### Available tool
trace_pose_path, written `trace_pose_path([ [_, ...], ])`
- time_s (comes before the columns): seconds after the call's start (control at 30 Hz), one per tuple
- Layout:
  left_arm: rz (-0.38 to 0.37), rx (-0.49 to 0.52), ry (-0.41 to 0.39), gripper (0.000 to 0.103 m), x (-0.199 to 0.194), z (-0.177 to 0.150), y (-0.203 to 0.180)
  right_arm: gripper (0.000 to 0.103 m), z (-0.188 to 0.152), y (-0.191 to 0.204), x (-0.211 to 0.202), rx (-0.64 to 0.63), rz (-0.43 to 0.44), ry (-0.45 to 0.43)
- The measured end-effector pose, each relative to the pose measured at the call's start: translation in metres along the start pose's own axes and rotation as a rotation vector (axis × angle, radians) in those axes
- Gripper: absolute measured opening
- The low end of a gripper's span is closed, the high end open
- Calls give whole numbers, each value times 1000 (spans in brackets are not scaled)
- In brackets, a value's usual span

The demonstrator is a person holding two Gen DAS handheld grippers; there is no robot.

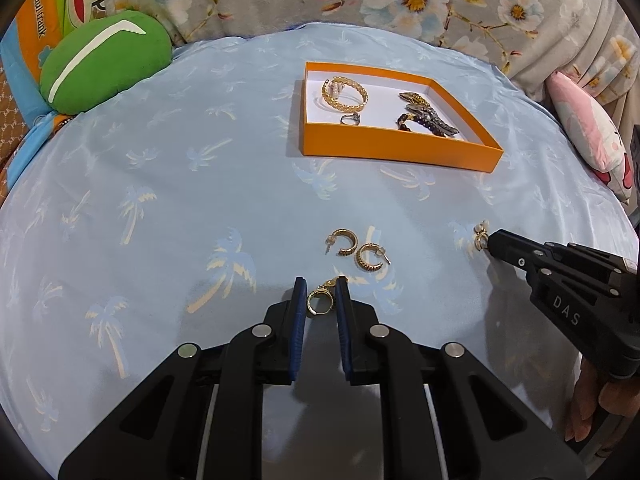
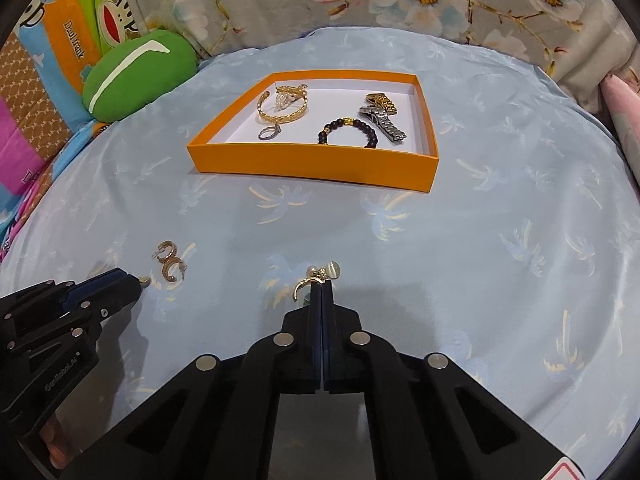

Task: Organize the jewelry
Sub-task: 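Grasp the pearl-tipped gold earring with the right tool while the left tool grasps a gold hoop earring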

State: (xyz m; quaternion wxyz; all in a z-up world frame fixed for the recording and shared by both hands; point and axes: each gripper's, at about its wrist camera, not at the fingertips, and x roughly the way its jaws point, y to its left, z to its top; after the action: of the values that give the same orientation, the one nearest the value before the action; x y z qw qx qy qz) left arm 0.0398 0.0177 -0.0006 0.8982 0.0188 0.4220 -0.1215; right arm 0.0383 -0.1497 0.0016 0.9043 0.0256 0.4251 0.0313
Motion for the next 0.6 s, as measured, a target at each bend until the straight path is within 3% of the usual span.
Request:
trace_pose_path([
  [0.2, 3, -8, -3, 14, -1, 1, 2, 1, -1, -9, -9, 51, 36, -17],
  [0.37, 6, -20, -5, 14, -2, 2, 4, 12, -1, -12, -11, 75, 52, -14],
  [0.43, 7, -21, -5, 14, -2, 2, 4, 23, -1, -8, -8, 65, 52, -10],
  [0.6, 9, -26, -7, 14, -3, 3, 6, 25, 2, 1, 3, 56, 45, 5],
])
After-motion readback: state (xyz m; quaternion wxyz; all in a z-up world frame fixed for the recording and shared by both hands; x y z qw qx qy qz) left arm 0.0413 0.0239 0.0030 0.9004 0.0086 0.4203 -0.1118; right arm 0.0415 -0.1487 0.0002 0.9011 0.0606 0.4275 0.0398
